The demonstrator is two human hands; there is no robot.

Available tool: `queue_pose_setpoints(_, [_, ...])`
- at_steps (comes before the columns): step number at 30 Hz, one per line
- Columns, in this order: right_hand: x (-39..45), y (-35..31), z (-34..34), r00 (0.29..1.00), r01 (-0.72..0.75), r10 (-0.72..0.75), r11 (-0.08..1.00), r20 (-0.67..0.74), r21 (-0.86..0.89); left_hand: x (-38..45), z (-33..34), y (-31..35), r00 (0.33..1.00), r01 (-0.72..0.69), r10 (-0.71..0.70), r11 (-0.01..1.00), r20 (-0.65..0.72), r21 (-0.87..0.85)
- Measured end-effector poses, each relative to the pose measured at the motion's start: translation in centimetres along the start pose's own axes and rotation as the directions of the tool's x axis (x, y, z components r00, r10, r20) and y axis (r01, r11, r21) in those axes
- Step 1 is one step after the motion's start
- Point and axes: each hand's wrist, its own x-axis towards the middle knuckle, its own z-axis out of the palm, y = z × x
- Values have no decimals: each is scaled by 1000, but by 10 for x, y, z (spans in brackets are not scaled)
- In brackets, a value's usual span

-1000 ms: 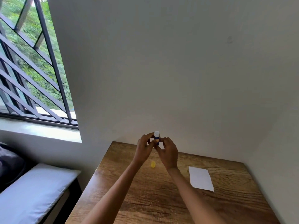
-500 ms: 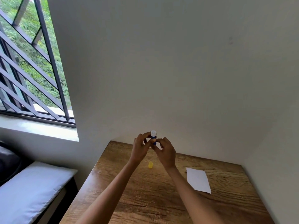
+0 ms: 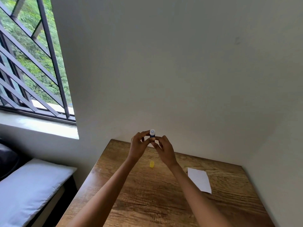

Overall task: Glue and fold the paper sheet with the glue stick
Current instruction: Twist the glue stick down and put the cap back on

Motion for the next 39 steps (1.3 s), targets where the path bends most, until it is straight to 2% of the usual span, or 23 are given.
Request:
queue_pose_setpoints(2, [0,-4,4,1000,-12,11,1000,27,19,0,-2,0,1000,5,-5,1000,-2,-7])
queue_pose_setpoints(6, [2,-7,8,983,55,-52,998,174,-11,1,-11,-1,999,19,-16,997,36,-70])
queue_pose_setpoints(8, [4,-7,8,995,26,-20,998,99,-52,3,-15,-1,998,14,-12,999,55,-51])
queue_pose_setpoints(10, [3,-9,11,998,-5,-2,994,-61,-114,3,-15,-1,999,3,-2,1000,45,-26])
queue_pose_setpoints(12, [-1,-15,18,982,-36,20,996,-187,-82,1,-12,0,999,-22,22,1000,29,-21])
queue_pose_setpoints(14, [-3,-15,26,969,-63,58,998,-241,-14,-3,-9,0,998,-42,43,999,48,-18])
queue_pose_setpoints(17, [-5,-11,24,988,-60,61,998,-144,8,-5,-11,-6,999,-4,5,1000,54,-18])
queue_pose_setpoints(21, [-8,-3,15,996,55,-52,998,78,-35,-5,-16,-15,998,48,-47,999,49,-13])
queue_pose_setpoints(23, [-9,-2,15,996,54,-50,997,69,-52,-5,-14,-16,997,51,-51,999,51,-6])
queue_pose_setpoints(27, [-15,-1,23,996,26,-35,995,-85,-99,-10,-8,-13,998,42,-42,999,56,4])
queue_pose_setpoints(30, [-18,1,28,990,-10,-2,996,-141,-86,-15,-7,-16,997,30,-30,999,66,12])
queue_pose_setpoints(33, [-18,5,25,996,-13,8,998,-88,-59,-14,-8,-21,996,48,-48,999,71,-8])
queue_pose_setpoints(37, [-18,8,26,995,54,-42,990,93,-130,-14,-6,-21,997,74,-74,997,37,-12])
queue_pose_setpoints(39, [-20,10,28,998,40,-32,985,52,-165,-15,-3,-20,997,80,-80,997,4,13])
